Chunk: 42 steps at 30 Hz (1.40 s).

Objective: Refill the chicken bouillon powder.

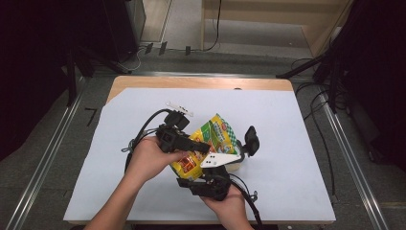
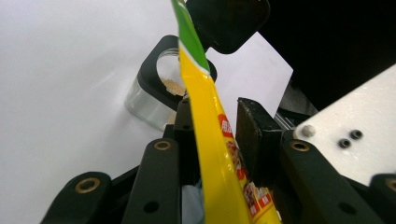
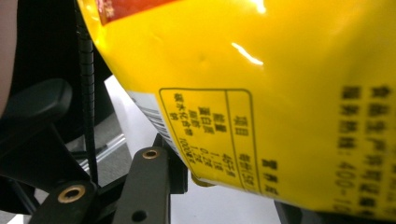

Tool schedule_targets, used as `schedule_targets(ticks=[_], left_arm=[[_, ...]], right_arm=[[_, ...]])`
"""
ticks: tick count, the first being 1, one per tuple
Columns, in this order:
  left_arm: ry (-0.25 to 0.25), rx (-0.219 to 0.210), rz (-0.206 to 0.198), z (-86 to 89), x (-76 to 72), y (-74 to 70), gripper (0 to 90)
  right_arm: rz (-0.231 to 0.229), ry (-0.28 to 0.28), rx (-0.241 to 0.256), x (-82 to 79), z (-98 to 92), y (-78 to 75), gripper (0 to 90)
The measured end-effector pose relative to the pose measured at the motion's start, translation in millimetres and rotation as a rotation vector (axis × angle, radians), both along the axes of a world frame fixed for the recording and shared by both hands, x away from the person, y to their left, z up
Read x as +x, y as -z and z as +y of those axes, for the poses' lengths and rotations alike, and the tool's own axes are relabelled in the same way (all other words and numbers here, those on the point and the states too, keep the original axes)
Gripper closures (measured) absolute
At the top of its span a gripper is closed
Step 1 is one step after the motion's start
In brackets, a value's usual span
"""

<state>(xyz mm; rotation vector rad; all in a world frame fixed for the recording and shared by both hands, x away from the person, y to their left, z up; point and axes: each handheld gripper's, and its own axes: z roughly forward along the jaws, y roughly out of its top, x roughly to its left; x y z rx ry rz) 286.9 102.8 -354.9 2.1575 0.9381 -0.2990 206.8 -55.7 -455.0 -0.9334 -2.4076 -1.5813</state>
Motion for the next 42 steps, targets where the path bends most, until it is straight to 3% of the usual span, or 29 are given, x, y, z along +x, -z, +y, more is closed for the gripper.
schedule_targets(ticks=[8, 14, 20, 24, 26, 29, 34, 38, 42], left_arm=[[-0.031, 0.061, -0.037, -7.4, -2.2, -2.7, 81.2], [-0.043, 0.092, -0.044, -13.9, 2.3, -5.9, 83.8], [-0.035, 0.097, -0.041, -21.5, 6.8, -12.5, 87.1], [-0.025, 0.107, -0.049, -27.4, 9.5, -14.8, 87.5], [-0.027, 0.104, -0.054, -27.9, 9.9, -13.9, 87.9], [-0.037, 0.090, -0.056, -25.4, 10.1, -12.3, 88.2], [-0.045, 0.101, -0.060, -23.6, 6.5, -10.7, 88.3], [-0.057, 0.110, -0.064, -24.6, 4.6, -10.8, 88.1], [-0.043, 0.088, -0.068, -25.0, 6.3, -11.2, 85.0]], right_arm=[[0.015, -0.008, -0.008, 2.5, 2.0, 0.4, 65.0], [-0.007, 0.003, -0.035, 4.5, 5.2, -0.3, 58.5], [-0.053, 0.024, -0.077, 4.5, 6.2, -4.6, 62.5], [-0.056, 0.039, -0.079, 6.9, 2.6, -6.5, 63.2], [-0.057, 0.045, -0.083, 7.3, 1.8, -6.8, 62.7], [-0.100, 0.054, -0.123, 4.8, 4.5, -7.0, 57.4], [-0.115, 0.056, -0.147, 2.8, 8.1, -5.7, 62.1], [-0.094, 0.051, -0.140, 3.8, 9.1, -4.8, 63.8], [-0.033, 0.003, -0.043, 7.4, 6.8, -3.9, 65.9]])
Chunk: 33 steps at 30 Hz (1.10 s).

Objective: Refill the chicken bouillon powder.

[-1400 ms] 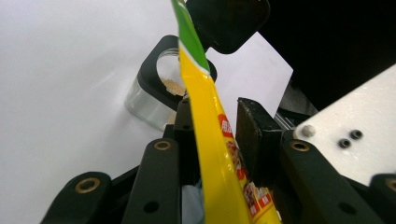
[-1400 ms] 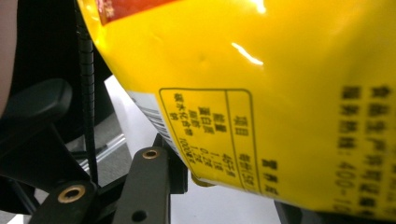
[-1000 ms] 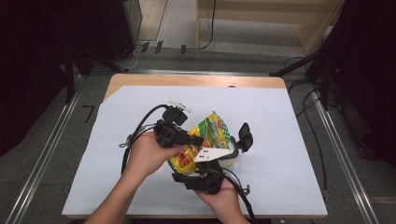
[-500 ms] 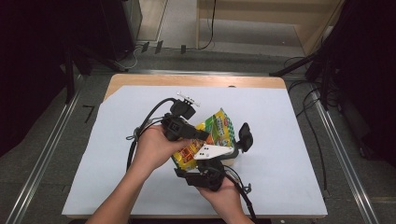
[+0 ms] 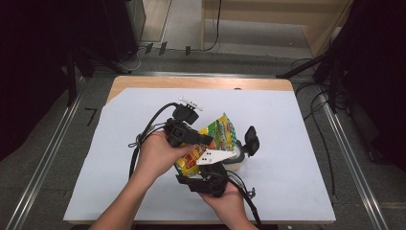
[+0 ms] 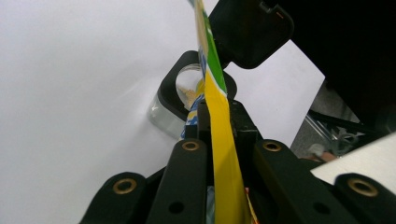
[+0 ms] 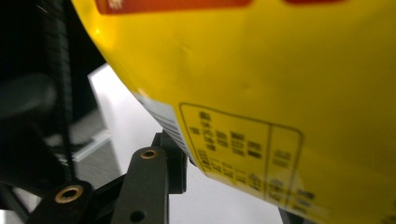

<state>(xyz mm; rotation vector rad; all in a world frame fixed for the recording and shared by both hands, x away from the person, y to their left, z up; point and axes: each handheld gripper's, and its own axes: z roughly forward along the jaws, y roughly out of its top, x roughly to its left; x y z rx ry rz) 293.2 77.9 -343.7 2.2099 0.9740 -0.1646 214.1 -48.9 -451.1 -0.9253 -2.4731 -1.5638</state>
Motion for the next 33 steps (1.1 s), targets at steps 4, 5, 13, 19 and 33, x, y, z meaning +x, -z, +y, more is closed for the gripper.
schedule_targets(ticks=[4, 5, 13, 19, 33], left_arm=[[0.014, -0.009, -0.010, -2.5, 1.7, -1.0, 82.1], [0.018, -0.012, -0.011, -3.7, 2.2, -1.3, 81.3], [0.023, -0.001, -0.009, -11.3, 6.7, -2.6, 80.9], [0.036, 0.008, -0.012, -15.6, 9.3, -1.7, 84.2], [0.059, -0.050, 0.012, -16.6, 14.5, -1.6, 80.3]], right_arm=[[0.015, -0.009, 0.044, 0.7, -2.3, -1.8, 66.0], [0.019, -0.012, 0.054, 1.0, -3.2, -2.5, 66.0], [0.045, -0.017, 0.075, 3.3, -7.7, -6.0, 65.2], [0.032, -0.013, 0.054, 3.6, -8.5, -6.3, 63.1], [0.021, 0.002, 0.054, 3.4, -13.4, -6.9, 67.1]])
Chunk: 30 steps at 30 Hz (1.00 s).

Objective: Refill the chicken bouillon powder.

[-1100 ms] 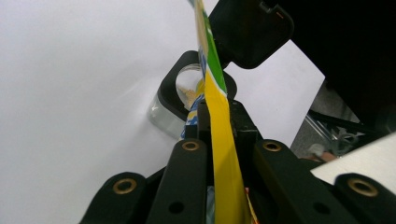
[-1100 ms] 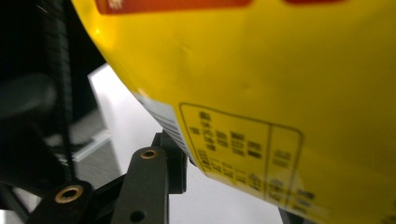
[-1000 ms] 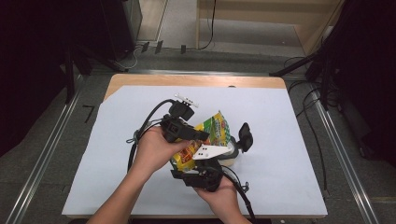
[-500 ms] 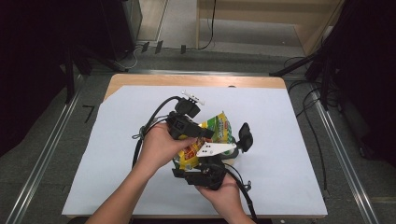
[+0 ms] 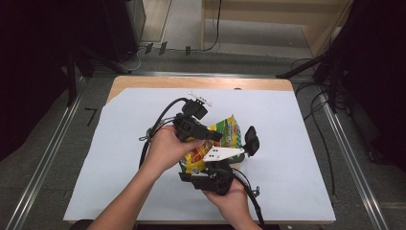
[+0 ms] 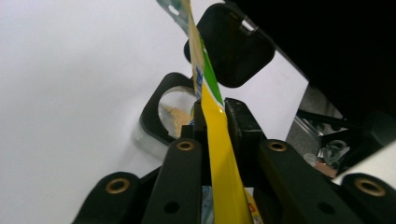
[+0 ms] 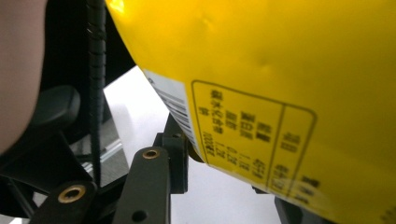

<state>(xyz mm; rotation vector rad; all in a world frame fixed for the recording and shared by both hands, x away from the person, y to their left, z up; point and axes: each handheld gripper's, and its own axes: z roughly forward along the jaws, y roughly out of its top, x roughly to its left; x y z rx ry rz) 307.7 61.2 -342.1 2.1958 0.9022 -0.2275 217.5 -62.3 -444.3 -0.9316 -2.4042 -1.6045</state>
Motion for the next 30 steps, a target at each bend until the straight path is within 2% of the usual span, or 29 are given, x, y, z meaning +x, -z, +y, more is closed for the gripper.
schedule_targets(ticks=[2, 6, 10, 14, 21, 24, 30], left_arm=[[0.009, -0.010, -0.010, 0.6, -1.0, -0.8, 79.4], [0.024, -0.039, -0.001, 3.5, -1.2, -2.7, 75.5], [0.023, -0.033, -0.007, 4.9, -2.2, -4.2, 73.8], [0.005, 0.005, -0.031, 2.9, -3.8, -4.5, 80.8], [-0.004, 0.040, -0.061, -1.4, -5.9, -3.4, 85.8], [-0.005, 0.051, -0.071, -3.4, -6.9, -2.8, 87.3], [-0.014, 0.069, -0.077, -3.9, -7.9, -3.7, 87.5]], right_arm=[[0.008, -0.006, 0.015, 0.7, -1.7, -0.2, 67.5], [0.018, -0.011, 0.043, 1.2, -3.5, -1.2, 68.0], [0.025, -0.020, 0.064, 1.7, -4.7, -1.9, 68.1], [0.005, -0.019, 0.034, 0.7, -2.3, -2.4, 67.5], [-0.023, -0.010, -0.015, -1.3, 2.1, -2.1, 64.8], [-0.048, 0.001, -0.051, -3.8, 5.5, -1.4, 59.9], [-0.051, 0.017, -0.076, -3.9, 9.3, -0.9, 64.3]])
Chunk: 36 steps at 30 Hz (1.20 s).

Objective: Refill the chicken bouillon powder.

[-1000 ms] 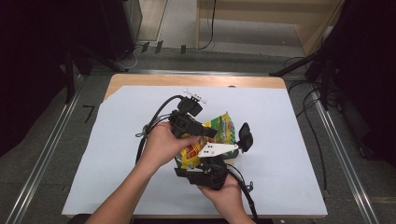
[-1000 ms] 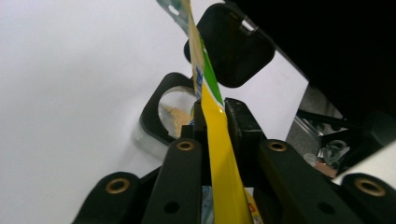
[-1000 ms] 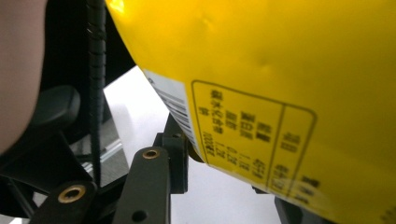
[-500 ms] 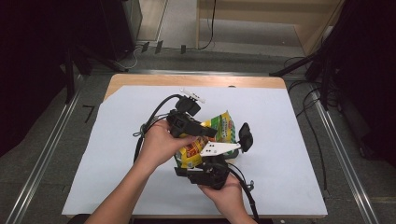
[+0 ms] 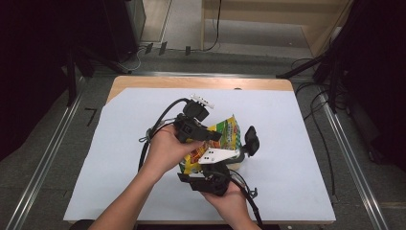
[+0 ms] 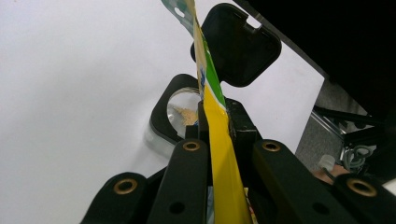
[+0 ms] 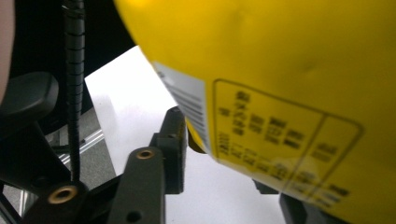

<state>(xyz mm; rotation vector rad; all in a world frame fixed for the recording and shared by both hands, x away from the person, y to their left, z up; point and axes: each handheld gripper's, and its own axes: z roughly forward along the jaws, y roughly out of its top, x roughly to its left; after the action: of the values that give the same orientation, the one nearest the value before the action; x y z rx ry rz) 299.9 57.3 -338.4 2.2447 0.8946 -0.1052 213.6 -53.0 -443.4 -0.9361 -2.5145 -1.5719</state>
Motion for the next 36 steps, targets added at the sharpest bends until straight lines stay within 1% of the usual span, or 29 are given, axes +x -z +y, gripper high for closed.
schedule_targets(ticks=[2, 3, 5, 6, 8, 11, 14, 17, 20, 23, 26, 30, 34, 36], left_arm=[[-0.005, 0.003, -0.001, 0.7, 0.1, -1.1, 87.3], [-0.006, -0.003, 0.000, 1.6, 0.7, -1.7, 87.0], [-0.013, -0.026, 0.008, 3.9, 2.5, -3.0, 84.6], [-0.021, -0.041, 0.022, 4.7, 4.2, -3.3, 82.2], [-0.026, -0.054, 0.019, 5.1, 6.3, -3.2, 81.9], [-0.025, -0.062, 0.024, 5.6, 8.6, -2.5, 80.9], [-0.025, -0.077, 0.039, 6.8, 10.4, -2.2, 79.0], [-0.028, -0.077, 0.026, 6.6, 10.3, -2.1, 80.3], [-0.052, -0.107, 0.033, 8.1, 11.2, -2.9, 79.0], [-0.059, -0.108, 0.039, 8.8, 11.3, -2.4, 78.7], [-0.053, -0.093, 0.039, 8.7, 11.2, -1.8, 79.3], [-0.052, -0.088, 0.037, 9.0, 11.2, -1.8, 80.3], [-0.050, -0.061, 0.036, 8.9, 10.5, -1.5, 83.1], [-0.047, -0.057, 0.029, 9.0, 10.2, -1.8, 83.5]], right_arm=[[0.010, -0.002, 0.012, 1.1, 0.8, -0.3, 65.6], [0.014, -0.006, 0.021, 1.6, 1.1, -0.7, 66.1], [0.020, -0.015, 0.038, 2.6, 1.6, -1.8, 66.6], [0.019, -0.015, 0.046, 3.2, 1.9, -2.4, 66.8], [0.031, -0.013, 0.061, 4.6, 2.3, -3.4, 67.0], [0.042, -0.013, 0.063, 6.4, 1.6, -4.6, 67.2], [0.050, -0.017, 0.073, 7.6, 0.3, -4.8, 67.7], [0.063, -0.017, 0.088, 7.8, -0.7, -4.9, 68.0], [0.069, -0.013, 0.108, 8.9, -3.3, -5.9, 68.0], [0.068, -0.015, 0.109, 9.1, -3.8, -6.2, 68.0], [0.065, -0.015, 0.102, 8.7, -3.1, -5.9, 67.9], [0.060, -0.018, 0.097, 8.3, -3.0, -5.8, 67.9], [0.055, -0.023, 0.090, 7.3, -1.6, -5.6, 67.9], [0.052, -0.026, 0.087, 6.8, -0.9, -5.4, 67.9]])
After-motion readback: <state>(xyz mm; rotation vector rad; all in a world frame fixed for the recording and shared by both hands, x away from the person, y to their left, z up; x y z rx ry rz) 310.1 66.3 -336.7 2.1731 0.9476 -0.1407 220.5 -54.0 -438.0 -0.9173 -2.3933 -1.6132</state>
